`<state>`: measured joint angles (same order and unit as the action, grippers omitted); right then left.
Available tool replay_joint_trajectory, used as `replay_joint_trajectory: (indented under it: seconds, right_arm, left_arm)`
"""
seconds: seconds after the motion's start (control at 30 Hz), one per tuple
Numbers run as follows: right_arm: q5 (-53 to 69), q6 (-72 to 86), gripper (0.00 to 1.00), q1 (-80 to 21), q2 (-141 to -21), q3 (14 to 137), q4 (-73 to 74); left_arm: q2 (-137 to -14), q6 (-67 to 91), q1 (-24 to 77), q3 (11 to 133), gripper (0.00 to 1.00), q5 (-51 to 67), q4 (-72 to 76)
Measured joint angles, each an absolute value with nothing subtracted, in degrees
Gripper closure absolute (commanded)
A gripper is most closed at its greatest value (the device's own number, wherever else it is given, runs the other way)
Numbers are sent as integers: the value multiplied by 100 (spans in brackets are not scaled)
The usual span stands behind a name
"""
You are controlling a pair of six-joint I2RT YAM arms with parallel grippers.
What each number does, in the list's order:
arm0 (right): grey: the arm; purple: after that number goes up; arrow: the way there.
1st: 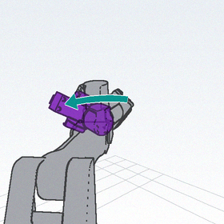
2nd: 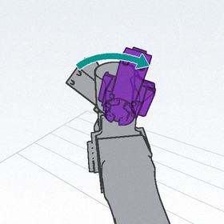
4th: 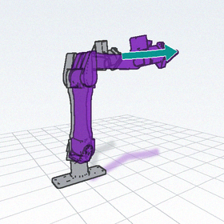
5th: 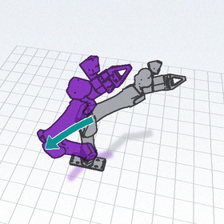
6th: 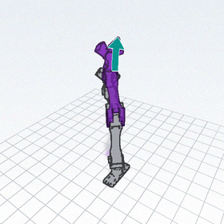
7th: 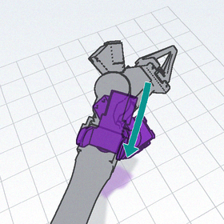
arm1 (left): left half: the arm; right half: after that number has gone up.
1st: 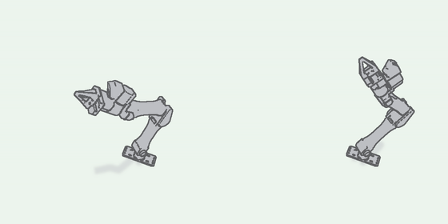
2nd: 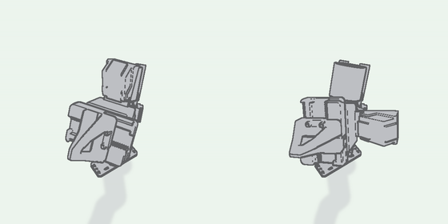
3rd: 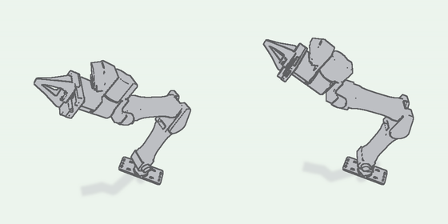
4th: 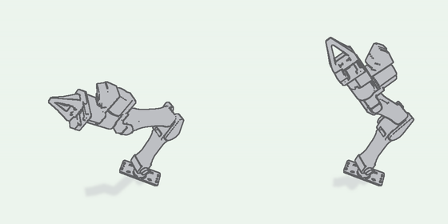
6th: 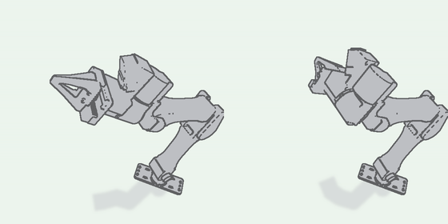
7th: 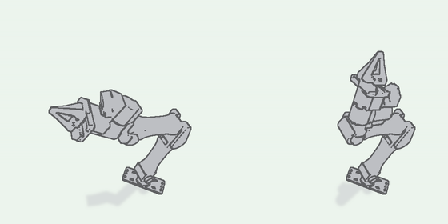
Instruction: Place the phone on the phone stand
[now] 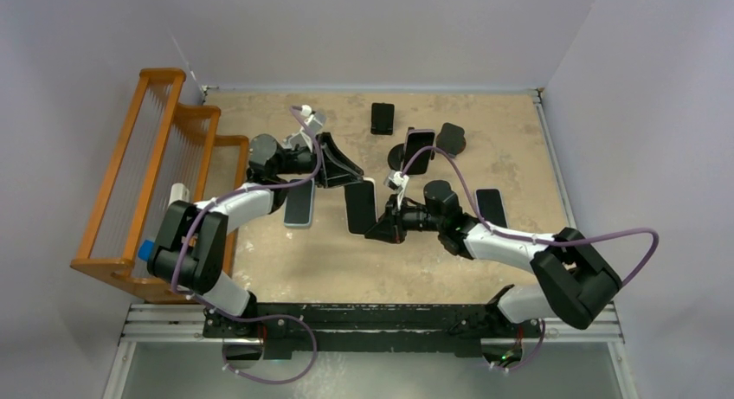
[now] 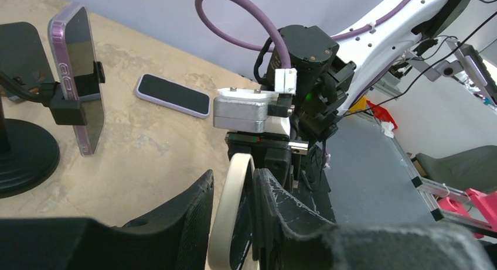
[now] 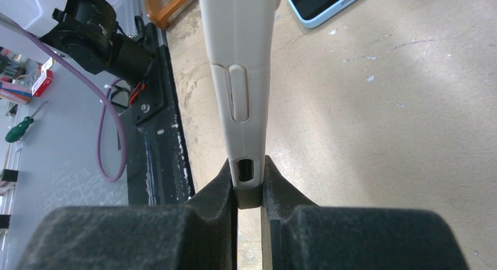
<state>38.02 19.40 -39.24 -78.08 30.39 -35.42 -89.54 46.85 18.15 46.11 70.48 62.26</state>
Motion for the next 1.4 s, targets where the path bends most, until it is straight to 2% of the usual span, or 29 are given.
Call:
replay_joint_trajectory:
  seconds: [0.23, 0.33, 0.43, 0.6, 0.8, 0.83, 0.93, 0.97, 1.0, 1.2, 1.4]
  right_arm:
    - [3857, 1940, 100, -3924, -7870, 3039, -3540]
    - [3857, 1940, 100, -3924, -7870, 3039, -3542]
    - [3857, 1940, 100, -3924, -7870, 3039, -3542]
    - [3876, 1942, 100, -3924, -7870, 3039, -3540]
    - [4005, 1940, 100, -3924, -7911, 3039, -3507]
    - [4005, 1940, 88, -3924, -7913, 3039, -3507]
    - [3986, 1929, 35, -3924, -7913, 3041, -3498]
    - [3962, 1942, 9, -3924, -7913, 3055, -3483]
    - [3948, 1918, 2, -3924, -7911, 3089, -3461]
    - [3159, 1678, 1, -3931, -7476, 3603, -3074]
    - [1857, 1682, 1, -3918, -5756, 3448, -3089]
  left_arm:
    - [-9019, 4633, 1922, 4611, 60, 7133, 6163]
    - [-9085, 4630, 1946, 4611, 60, 7201, 6167]
    - [-9153, 4630, 1966, 4611, 68, 7234, 6167]
    - [-9266, 4674, 1970, 4611, 99, 7275, 6259]
    - [-9301, 4737, 1990, 4611, 100, 7415, 6412]
    - [-9301, 4737, 1990, 4611, 100, 7422, 6412]
    - [-9297, 4670, 1990, 4624, 100, 7437, 6326]
    - [-9286, 4593, 1990, 4633, 100, 7430, 6235]
    - [-9275, 4486, 1992, 4657, 100, 7439, 6053]
    - [-9015, 3518, 1946, 5061, 100, 7406, 4539]
    - [-8534, 2753, 1354, 5520, 100, 7260, 3535]
